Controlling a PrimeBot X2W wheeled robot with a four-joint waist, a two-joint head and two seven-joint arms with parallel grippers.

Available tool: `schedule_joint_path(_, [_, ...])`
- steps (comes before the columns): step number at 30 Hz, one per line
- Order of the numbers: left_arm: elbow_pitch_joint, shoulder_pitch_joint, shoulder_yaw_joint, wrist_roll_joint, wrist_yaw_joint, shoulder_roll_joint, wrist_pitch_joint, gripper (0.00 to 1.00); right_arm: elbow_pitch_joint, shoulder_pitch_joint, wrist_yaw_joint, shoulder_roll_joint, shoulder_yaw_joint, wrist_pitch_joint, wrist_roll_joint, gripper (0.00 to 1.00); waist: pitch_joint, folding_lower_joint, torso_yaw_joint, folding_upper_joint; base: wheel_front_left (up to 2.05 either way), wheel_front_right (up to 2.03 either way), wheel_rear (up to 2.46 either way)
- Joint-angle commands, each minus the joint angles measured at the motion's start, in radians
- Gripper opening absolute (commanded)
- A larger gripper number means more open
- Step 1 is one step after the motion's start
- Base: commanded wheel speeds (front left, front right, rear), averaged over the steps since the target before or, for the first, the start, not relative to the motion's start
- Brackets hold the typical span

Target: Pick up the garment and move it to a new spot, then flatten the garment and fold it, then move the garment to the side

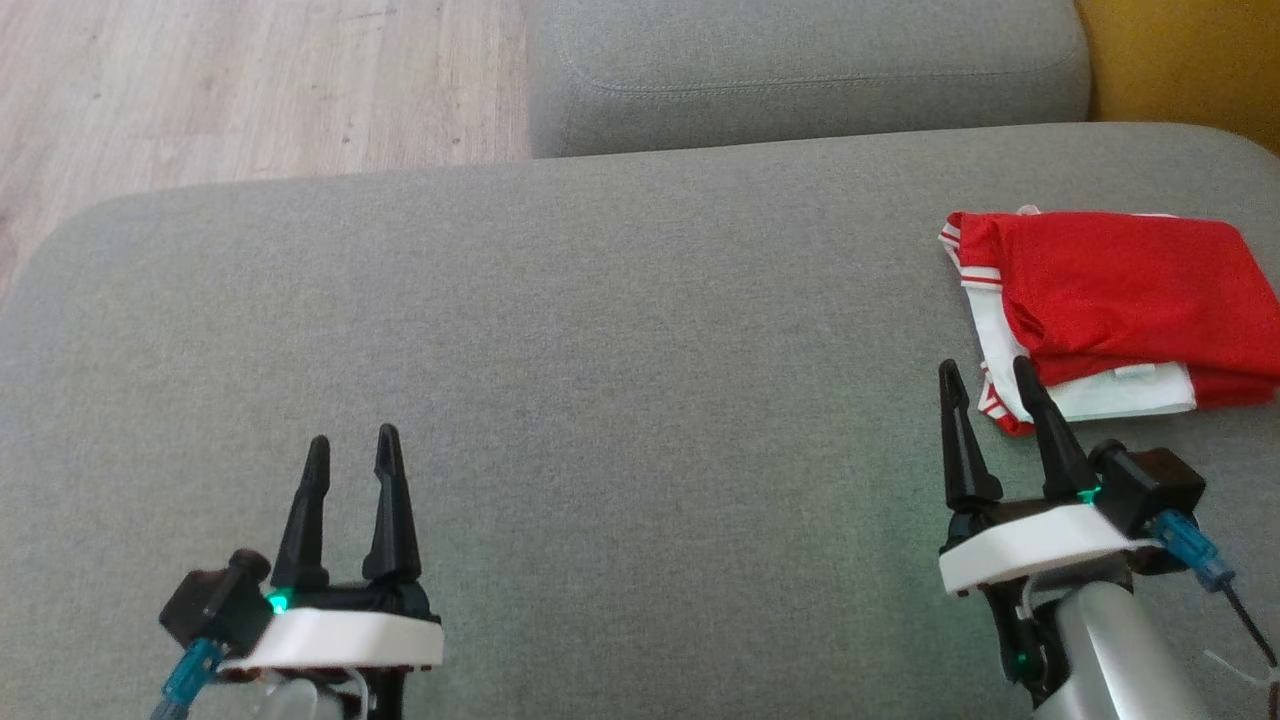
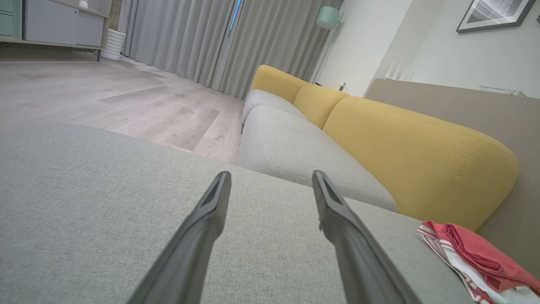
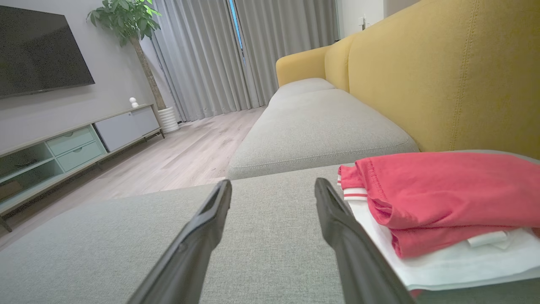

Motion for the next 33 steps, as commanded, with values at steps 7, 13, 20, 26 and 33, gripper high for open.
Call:
schedule_joint_path(7, [0.018,0.001,-0.003,-0.001,0.0,0.0,0.0,0.0,0.018,0.003,0.0,0.001,0.007,0.001,0.016,0.0,0.0,0.0,-0.004,-0.0001,0.0,0.0,0.0])
schedule_joint_path(13, [0.041,0.011,0.001,-0.043,0.0,0.001,0.011,0.0,0.036,0.02,0.0,0.001,0.002,0.012,0.065,0.0,0.0,0.0,-0.004,-0.0001,0.0,0.0,0.0])
schedule_joint_path(20, [0.04,0.007,0.012,-0.112,0.0,0.004,0.029,0.0,0.028,0.021,0.0,-0.001,-0.008,0.031,0.144,0.0,-0.002,0.0,-0.005,-0.0001,0.0,0.0,0.0])
schedule_joint_path(26, [0.039,0.003,0.02,-0.17,0.0,0.006,0.045,0.0,0.021,0.022,0.0,-0.002,-0.016,0.047,0.21,0.0,-0.003,0.0,-0.006,-0.0001,0.0,0.0,0.0])
schedule_joint_path(33, [0.037,-0.001,0.03,-0.227,0.0,0.009,0.06,0.0,0.013,0.023,0.001,-0.004,-0.025,0.063,0.276,0.0,-0.004,0.0,-0.006,-0.0001,0.0,0.0,0.0])
